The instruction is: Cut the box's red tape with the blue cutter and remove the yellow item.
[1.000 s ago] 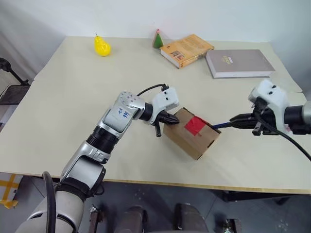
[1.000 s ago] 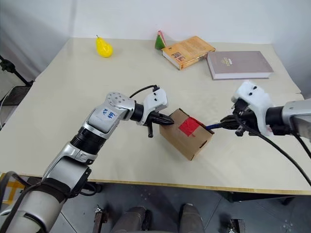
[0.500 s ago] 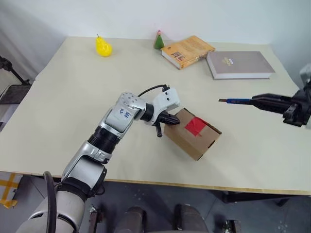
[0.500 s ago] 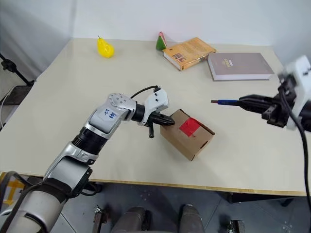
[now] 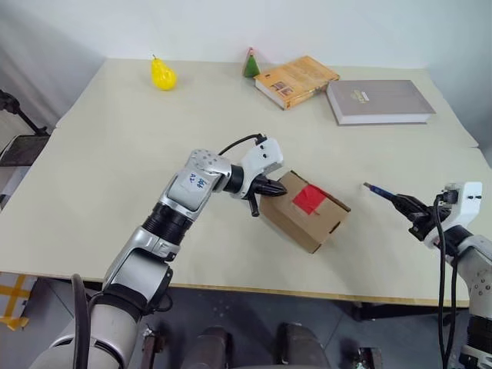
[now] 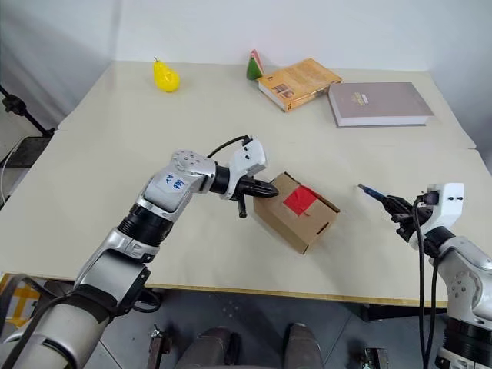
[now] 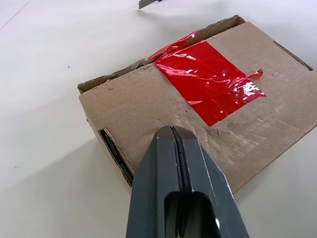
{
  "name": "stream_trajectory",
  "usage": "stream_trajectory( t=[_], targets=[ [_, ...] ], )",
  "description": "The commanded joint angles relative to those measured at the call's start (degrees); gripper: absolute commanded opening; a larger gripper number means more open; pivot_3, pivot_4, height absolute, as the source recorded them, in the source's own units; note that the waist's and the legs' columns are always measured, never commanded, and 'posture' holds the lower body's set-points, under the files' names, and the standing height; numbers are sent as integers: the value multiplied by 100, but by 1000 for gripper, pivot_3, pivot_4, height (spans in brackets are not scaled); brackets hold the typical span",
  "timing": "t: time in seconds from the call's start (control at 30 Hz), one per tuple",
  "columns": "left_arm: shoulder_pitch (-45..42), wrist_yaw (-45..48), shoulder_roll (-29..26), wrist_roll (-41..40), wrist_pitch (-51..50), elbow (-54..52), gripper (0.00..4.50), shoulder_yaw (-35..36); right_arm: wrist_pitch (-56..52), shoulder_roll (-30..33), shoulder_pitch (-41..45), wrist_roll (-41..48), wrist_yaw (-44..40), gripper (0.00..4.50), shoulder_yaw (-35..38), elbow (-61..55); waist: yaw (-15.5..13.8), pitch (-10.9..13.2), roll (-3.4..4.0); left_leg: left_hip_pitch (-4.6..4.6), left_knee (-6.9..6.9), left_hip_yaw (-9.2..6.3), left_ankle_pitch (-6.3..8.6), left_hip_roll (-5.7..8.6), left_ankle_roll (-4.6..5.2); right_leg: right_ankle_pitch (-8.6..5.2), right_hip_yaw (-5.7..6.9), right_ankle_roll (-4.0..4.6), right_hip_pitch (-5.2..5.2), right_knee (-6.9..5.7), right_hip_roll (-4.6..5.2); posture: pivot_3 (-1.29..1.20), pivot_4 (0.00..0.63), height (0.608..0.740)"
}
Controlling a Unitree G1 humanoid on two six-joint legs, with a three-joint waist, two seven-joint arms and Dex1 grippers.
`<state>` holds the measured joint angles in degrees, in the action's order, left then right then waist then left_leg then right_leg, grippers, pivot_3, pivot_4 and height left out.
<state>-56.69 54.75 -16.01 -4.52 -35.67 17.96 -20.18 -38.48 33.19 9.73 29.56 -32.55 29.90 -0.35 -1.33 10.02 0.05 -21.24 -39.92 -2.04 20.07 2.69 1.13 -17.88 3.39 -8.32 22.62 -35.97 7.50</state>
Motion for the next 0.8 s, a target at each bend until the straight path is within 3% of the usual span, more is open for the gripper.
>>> stream_trajectory(
  t=[0.03, 0.27, 0.47, 0.57, 0.8],
  targets=[
    [-54, -23, -96, -96, -100, -292, 0, 226, 5, 243, 3, 8, 116, 2148, 176, -7, 0, 5, 9, -1, 1, 0, 0, 0, 0, 0, -1, 0, 1, 0, 0, 0, 150, 740],
    [-83, 89, -417, -337, -637, -828, 0, 503, -87, 1043, 140, 21, 15, 4484, 286, -124, 1, 13, 22, -6, 5, 5, -1, 2, 2, 0, -4, 0, 8, 2, 1, 0, 150, 740],
    [57, 295, -865, -720, -1458, -1427, 0, 610, -514, 1562, 983, -192, 105, 4484, -511, -113, 67, 13, 23, 0, 8, 15, -1, -2, 2, 0, -14, 0, 8, 2, -1, 0, 150, 740],
    [390, 497, -1123, -713, -1566, -1670, 0, 254, -1067, 1829, 1636, -294, -453, 3920, -1651, -179, 109, 14, 26, 1, 8, 15, -2, -2, 4, 0, -29, 0, 8, 2, 2, 0, 150, 740],
    [738, 650, -1273, -821, -2023, -2202, 0, -392, -537, 1657, 3172, -1076, -1436, 1532, -3452, 835, 110, 22, 24, -26, 2, -14, -3, 5, 4, 1, -42, -2, 19, 8, 3, 0, 150, 740]
  ],
)
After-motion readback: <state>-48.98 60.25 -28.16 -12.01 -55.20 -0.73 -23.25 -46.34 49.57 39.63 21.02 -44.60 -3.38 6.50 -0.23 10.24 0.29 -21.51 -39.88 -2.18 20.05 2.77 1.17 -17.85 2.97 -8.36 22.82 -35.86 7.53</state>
